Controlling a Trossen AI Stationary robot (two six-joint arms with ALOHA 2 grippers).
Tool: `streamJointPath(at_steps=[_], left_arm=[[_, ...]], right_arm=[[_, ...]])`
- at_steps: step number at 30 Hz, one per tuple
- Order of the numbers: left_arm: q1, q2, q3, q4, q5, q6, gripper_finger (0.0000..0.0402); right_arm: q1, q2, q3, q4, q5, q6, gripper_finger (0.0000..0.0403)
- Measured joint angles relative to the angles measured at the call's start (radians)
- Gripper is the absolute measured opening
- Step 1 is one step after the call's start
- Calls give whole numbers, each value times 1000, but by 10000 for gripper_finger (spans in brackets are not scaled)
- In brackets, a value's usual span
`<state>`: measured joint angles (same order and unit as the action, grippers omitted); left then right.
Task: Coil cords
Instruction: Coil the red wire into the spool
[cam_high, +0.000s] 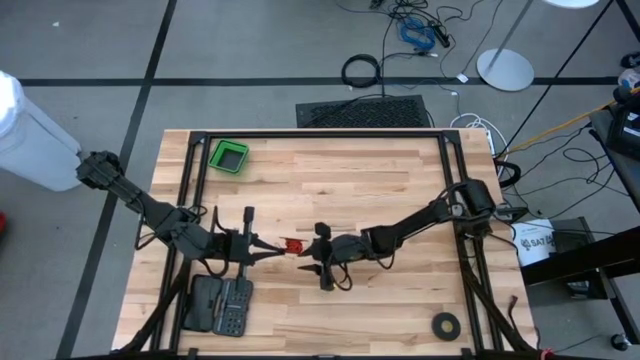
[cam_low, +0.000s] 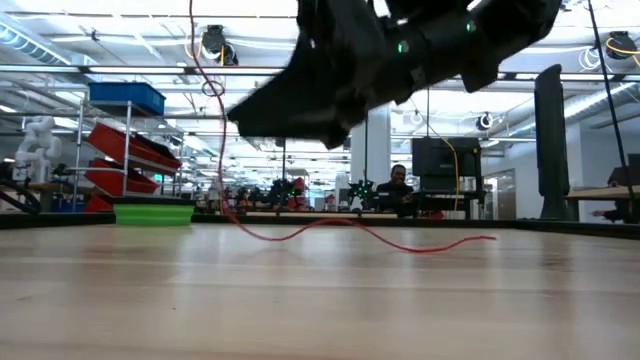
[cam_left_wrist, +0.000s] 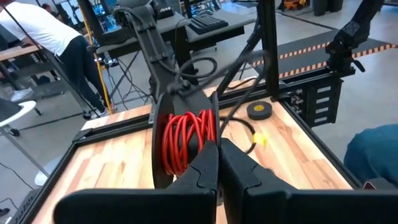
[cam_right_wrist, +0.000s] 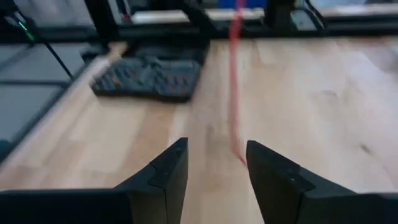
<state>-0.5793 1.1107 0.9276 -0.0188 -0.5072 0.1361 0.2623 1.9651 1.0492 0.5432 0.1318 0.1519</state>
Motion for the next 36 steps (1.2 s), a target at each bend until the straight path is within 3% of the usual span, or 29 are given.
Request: streamJointPath(at_steps=[8, 19, 23, 28, 36], left_arm=[[2, 0, 0, 3, 0, 1, 4], [2, 0, 0, 2, 1, 1, 4], [3, 0, 0, 7, 1, 4, 4], [3, 0, 0, 10, 1, 3, 4], [-2, 0, 0, 3, 1, 0, 4]], right_arm=[[32, 41, 0, 150, 16, 21, 151], [34, 80, 2, 220, 78, 27, 145], [32, 80, 2, 252, 77, 22, 104], [29, 80, 2, 247, 52, 7, 16], [31, 53, 2, 138, 45, 47, 1]])
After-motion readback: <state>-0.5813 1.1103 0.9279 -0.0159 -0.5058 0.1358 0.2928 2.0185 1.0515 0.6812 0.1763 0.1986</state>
